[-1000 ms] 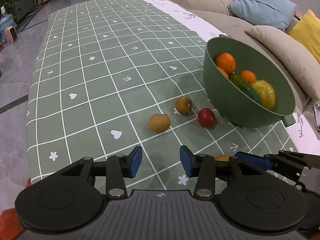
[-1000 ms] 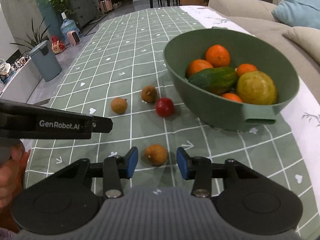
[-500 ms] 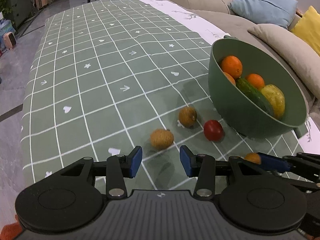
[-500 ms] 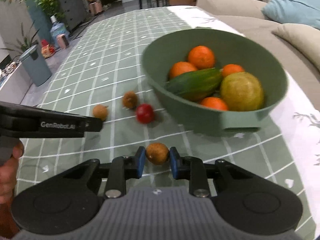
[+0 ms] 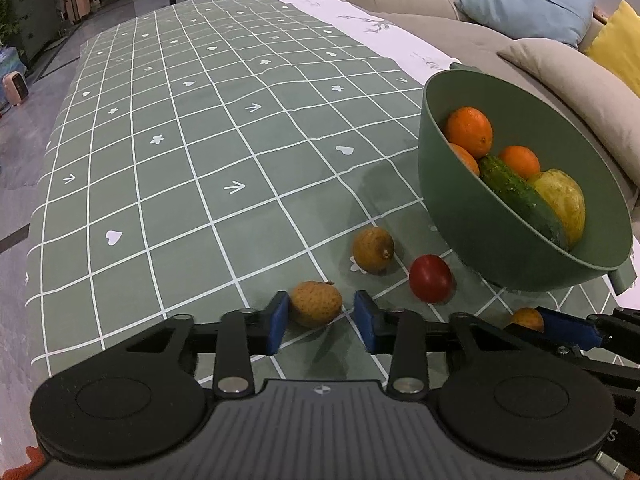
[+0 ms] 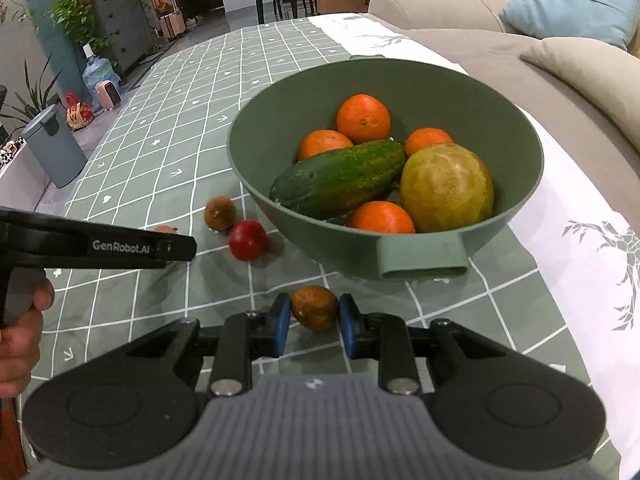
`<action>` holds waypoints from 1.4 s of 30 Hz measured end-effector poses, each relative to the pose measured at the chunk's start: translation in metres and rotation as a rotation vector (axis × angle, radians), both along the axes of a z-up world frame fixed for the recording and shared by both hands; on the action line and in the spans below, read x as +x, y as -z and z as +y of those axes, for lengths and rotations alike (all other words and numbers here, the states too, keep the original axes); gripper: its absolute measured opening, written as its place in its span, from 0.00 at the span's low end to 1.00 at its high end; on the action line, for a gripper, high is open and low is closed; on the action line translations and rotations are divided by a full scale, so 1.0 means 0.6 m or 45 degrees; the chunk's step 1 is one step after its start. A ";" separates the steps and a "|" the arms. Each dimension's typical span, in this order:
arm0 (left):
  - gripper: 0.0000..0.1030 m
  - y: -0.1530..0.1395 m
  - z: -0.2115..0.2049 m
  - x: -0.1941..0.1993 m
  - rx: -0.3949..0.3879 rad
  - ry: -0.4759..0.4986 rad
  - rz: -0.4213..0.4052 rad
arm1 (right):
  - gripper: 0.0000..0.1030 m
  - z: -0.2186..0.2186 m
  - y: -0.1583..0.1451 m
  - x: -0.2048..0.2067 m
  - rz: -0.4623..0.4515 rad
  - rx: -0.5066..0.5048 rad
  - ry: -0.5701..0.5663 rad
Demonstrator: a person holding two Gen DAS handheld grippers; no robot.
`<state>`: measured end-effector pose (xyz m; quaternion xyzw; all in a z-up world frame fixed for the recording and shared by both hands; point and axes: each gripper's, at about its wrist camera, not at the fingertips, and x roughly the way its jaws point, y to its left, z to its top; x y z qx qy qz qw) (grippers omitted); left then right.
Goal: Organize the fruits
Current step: 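Grasp a small brown fruit with the left tool while the right tool grasps another, then carry both brown fruits over the colander and open both tools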
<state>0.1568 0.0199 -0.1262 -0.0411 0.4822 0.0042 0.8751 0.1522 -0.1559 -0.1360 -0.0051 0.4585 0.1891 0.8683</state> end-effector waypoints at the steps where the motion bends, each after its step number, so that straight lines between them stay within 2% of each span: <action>1: 0.34 0.001 0.000 0.000 0.004 0.001 0.000 | 0.21 0.000 0.001 0.001 0.000 0.000 0.000; 2: 0.31 0.001 0.001 0.000 0.005 0.003 0.000 | 0.21 0.000 0.001 0.001 0.001 0.001 0.000; 10: 0.30 -0.009 0.004 -0.008 -0.012 0.003 0.001 | 0.21 0.003 -0.005 -0.003 -0.012 -0.003 -0.020; 19: 0.30 -0.054 -0.001 -0.045 -0.073 -0.007 0.000 | 0.21 0.008 -0.030 -0.025 -0.052 0.005 -0.062; 28: 0.30 -0.102 -0.021 -0.075 -0.100 0.019 -0.054 | 0.21 -0.003 -0.065 -0.058 -0.119 0.023 -0.084; 42: 0.30 -0.164 -0.080 -0.048 -0.104 0.130 -0.156 | 0.21 -0.048 -0.124 -0.068 -0.228 0.076 -0.007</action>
